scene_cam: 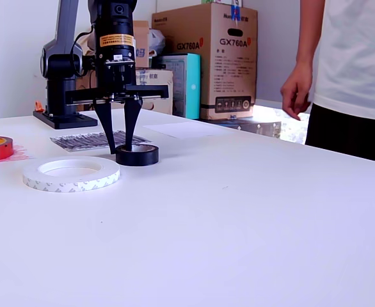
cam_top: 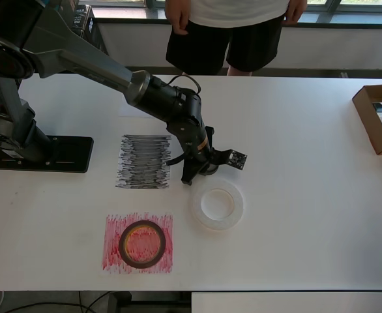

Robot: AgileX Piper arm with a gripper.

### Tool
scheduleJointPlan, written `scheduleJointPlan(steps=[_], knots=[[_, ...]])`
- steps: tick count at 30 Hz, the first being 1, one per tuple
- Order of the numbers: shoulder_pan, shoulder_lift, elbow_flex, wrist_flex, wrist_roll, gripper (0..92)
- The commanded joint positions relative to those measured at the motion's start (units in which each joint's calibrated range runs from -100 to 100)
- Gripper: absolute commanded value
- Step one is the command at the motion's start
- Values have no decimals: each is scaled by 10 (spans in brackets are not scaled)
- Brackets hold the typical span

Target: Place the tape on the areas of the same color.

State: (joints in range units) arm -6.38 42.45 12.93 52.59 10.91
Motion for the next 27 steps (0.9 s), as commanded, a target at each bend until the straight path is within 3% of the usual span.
scheduleJointPlan(steps=[1,6,13,21,27], knots=[[2,2,5,7,1,218],[2,3,5,7,0,209],[3,-4,6,7,-1,3],[9,-36,17,7,-69,2],[10,-143,111,0,-127,2]])
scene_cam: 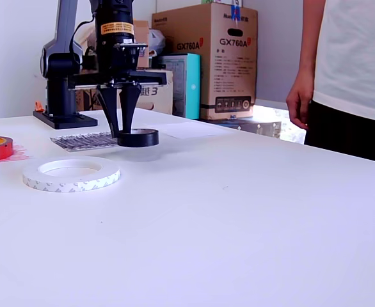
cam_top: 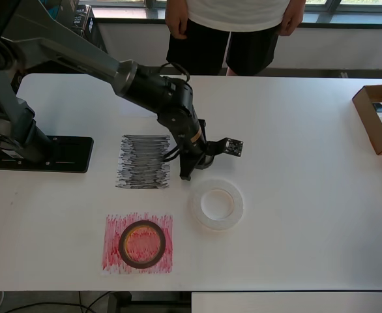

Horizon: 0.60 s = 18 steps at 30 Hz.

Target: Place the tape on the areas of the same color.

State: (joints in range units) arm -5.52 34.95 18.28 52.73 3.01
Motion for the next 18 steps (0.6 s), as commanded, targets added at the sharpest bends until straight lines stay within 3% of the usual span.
scheduleJointPlan(steps=[1,18], knots=[[2,-84,75,-2,-56,2],[1,-195,316,-124,-186,2]])
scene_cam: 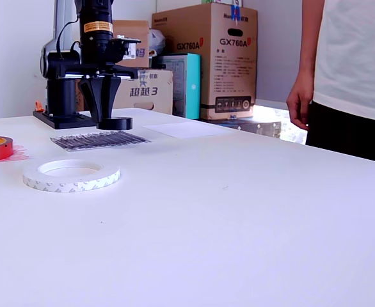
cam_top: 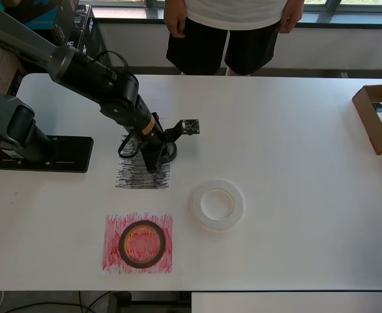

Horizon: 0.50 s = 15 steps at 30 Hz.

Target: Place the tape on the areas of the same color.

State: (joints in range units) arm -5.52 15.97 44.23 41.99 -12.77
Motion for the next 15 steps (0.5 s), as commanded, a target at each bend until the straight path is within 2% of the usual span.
scheduleJointPlan(steps=[1,15], knots=[[1,-5,62,-16,-36,2],[1,-5,95,-32,-54,2]])
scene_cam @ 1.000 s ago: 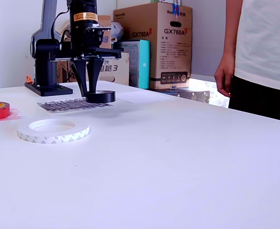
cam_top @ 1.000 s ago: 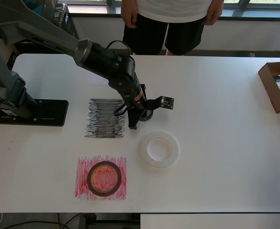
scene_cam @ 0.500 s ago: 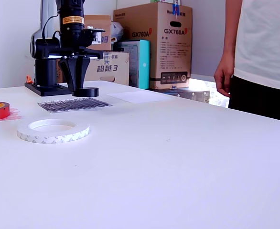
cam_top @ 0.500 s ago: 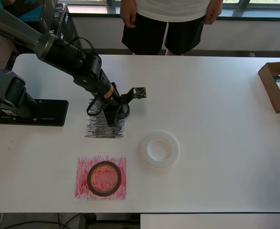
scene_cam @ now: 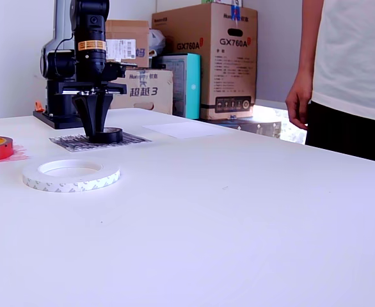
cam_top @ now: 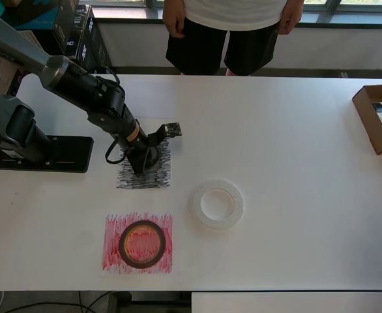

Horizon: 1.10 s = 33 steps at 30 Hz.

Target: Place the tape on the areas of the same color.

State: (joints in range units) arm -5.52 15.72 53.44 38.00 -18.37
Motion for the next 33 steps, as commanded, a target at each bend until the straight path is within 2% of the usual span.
scheduleJointPlan(steps=[1,5,7,14,19,27,33], knots=[[1,-3,3,8,2,2],[1,-3,1,8,5,12],[0,-4,-1,8,5,53],[1,-29,1,8,3,393],[9,-50,3,9,3,548],[2,-87,-30,11,13,576],[-17,-68,-146,17,95,571]])
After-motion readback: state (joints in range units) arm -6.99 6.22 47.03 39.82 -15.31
